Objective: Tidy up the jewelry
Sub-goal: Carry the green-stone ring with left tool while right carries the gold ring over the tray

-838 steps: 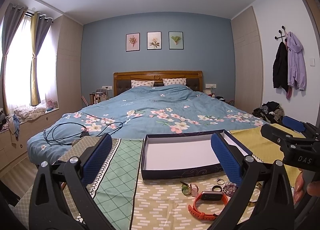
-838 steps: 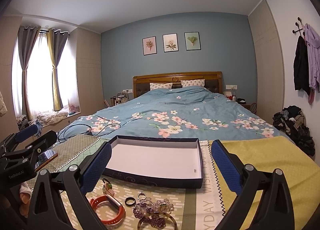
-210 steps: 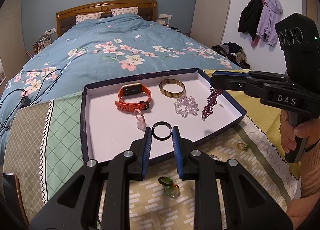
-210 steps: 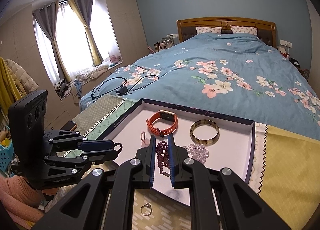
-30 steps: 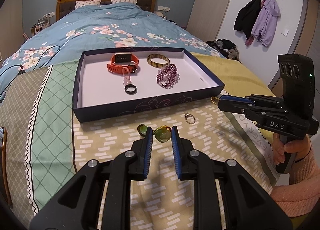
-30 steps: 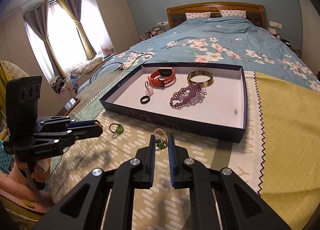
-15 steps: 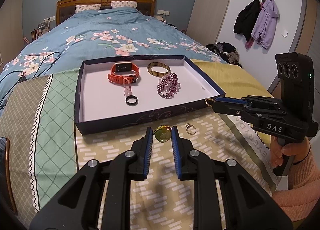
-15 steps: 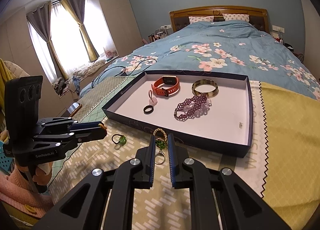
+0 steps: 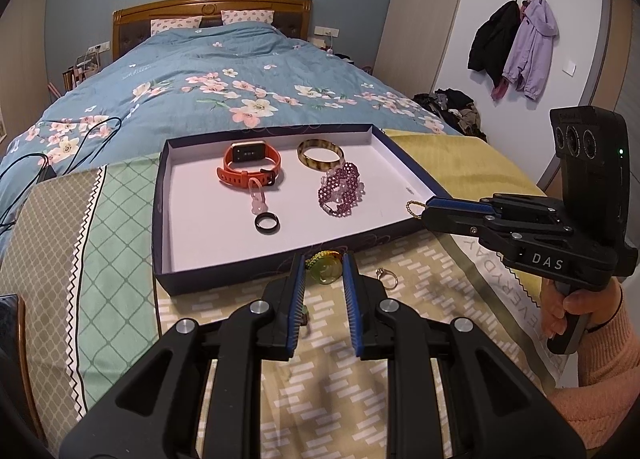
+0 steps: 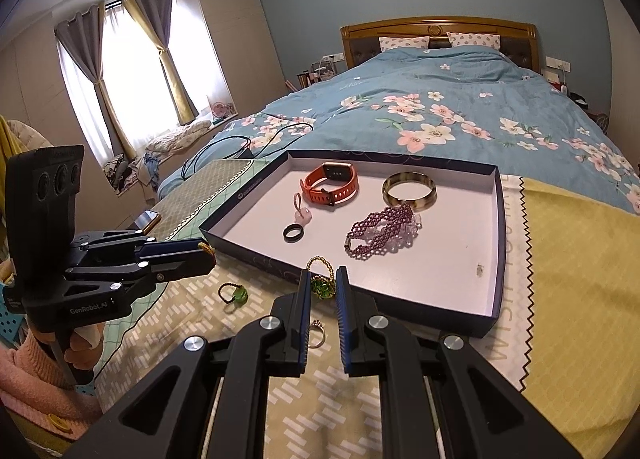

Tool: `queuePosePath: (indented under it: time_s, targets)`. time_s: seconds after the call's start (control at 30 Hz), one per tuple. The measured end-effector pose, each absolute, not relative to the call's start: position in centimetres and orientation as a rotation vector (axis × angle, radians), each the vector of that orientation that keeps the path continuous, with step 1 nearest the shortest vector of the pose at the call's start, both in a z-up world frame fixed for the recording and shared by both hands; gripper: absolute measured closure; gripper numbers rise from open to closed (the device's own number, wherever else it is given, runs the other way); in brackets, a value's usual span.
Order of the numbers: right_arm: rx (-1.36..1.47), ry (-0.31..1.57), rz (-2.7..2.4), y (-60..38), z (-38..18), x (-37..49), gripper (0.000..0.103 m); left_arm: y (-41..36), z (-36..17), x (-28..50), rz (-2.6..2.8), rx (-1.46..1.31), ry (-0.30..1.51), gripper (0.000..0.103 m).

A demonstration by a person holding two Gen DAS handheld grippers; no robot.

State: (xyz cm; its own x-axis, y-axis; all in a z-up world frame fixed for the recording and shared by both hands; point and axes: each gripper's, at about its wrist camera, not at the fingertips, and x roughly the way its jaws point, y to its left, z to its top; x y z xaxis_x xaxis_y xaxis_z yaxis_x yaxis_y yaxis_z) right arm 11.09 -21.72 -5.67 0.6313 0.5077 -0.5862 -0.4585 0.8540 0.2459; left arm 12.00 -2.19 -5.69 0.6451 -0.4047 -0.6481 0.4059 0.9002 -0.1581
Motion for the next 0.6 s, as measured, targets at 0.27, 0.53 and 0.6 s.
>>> queuePosePath:
  time_s: [0.27, 0.53, 0.6]
  targets:
    - [0.073, 0.693, 0.551, -21.8, -5.5, 12.0, 0.092, -2.1, -5.5, 13.0, -0.448, 0.002, 0.732, 0.084]
    - [0.099, 0.708, 0.556, -22.0, -5.8, 13.4, 0.092, -2.2, -5.4, 14.2, -0.434, 0.006, 0.728, 0.084]
    - [0.101, 0.711, 0.555, -22.0, -5.9, 13.7, 0.092, -2.2, -5.4, 14.5, -0.431, 0.006, 0.726, 0.084]
